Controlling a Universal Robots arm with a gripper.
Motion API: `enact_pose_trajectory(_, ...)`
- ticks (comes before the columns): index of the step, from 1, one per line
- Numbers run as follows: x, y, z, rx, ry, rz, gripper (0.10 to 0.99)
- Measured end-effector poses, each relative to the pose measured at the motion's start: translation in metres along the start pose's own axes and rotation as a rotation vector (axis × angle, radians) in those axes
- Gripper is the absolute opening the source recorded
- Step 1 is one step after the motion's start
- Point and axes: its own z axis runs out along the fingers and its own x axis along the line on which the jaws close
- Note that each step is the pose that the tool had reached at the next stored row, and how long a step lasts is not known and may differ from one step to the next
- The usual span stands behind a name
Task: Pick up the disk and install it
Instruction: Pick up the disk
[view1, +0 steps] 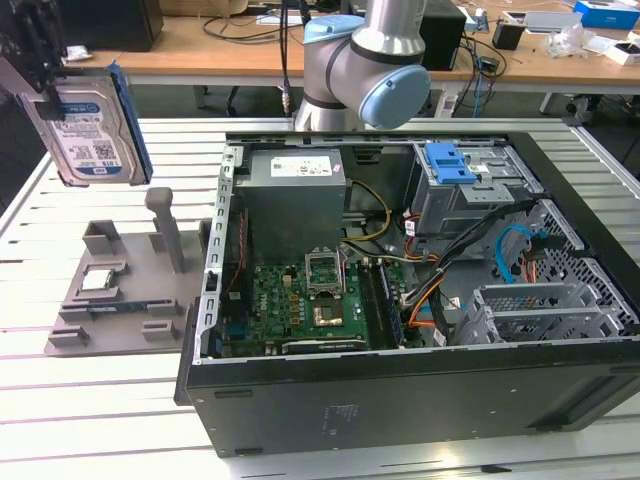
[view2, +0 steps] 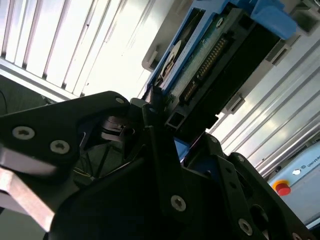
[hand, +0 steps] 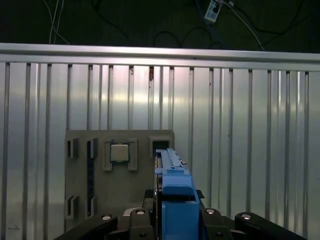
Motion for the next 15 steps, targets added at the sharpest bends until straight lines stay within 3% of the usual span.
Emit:
enact_pose_trajectory(12,-0.0036,0.001,-0.0363,0.0,0.0,0.0,0.369)
enact_pose_trajectory(15,-0.0051,0.0016,-0.0547,0.0,0.0,0.0,0.369)
